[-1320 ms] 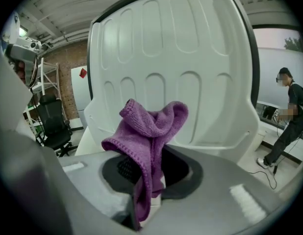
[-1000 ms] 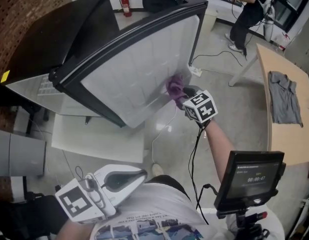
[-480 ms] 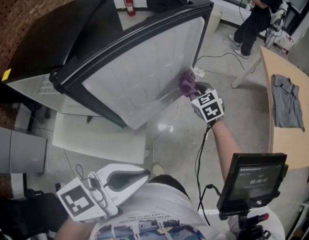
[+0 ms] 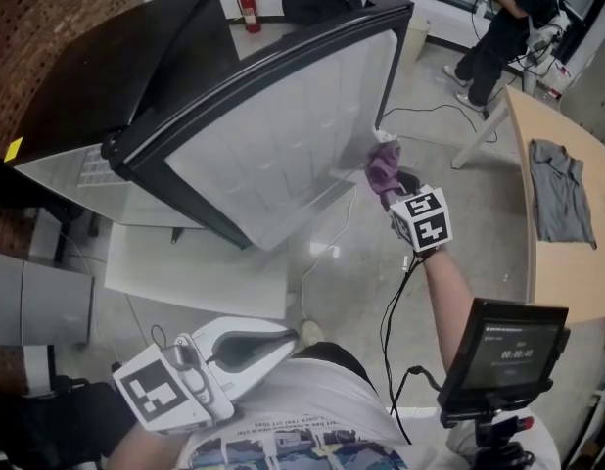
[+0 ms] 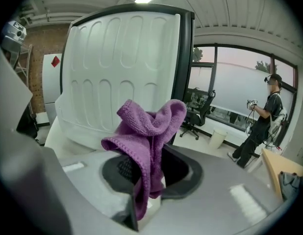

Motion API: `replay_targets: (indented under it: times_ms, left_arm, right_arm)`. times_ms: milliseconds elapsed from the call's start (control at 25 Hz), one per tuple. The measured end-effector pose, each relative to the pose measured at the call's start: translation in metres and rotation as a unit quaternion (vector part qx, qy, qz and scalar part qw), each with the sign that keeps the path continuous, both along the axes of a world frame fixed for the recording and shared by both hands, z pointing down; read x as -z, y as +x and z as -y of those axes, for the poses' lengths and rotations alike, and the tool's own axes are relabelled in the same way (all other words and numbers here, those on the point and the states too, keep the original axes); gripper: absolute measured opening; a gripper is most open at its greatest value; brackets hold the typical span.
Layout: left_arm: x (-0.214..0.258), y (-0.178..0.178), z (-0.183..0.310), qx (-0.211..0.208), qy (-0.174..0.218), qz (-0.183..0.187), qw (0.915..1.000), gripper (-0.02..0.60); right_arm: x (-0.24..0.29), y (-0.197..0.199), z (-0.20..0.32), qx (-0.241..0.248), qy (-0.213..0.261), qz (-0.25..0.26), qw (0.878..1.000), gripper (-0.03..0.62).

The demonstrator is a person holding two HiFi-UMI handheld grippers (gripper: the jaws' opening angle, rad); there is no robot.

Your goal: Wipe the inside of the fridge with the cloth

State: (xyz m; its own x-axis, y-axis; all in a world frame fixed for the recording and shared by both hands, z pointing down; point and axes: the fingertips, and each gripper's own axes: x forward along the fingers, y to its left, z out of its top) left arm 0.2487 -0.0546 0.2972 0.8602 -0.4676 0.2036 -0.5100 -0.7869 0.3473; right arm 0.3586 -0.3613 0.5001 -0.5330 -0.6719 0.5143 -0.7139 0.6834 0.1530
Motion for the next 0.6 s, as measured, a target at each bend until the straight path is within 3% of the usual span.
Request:
replay_targets:
  times_ms: [240,600]
  left_arm:
    - [0.000,-0.005,-0.010,-0.006,-0.001,-0.004,1.0000,0.006]
    - [0.001,-0.019,-0.024,0.007,-0.007,-0.012,0.9999,0.006]
  right_arm:
    - [-0.040,-0.011,-0.052,0.020,-0.056,-0.011,0.998,0.078]
    - [-0.083,-0.098,-0.135,0.132,-0.123,-0.024,0.983,0.078]
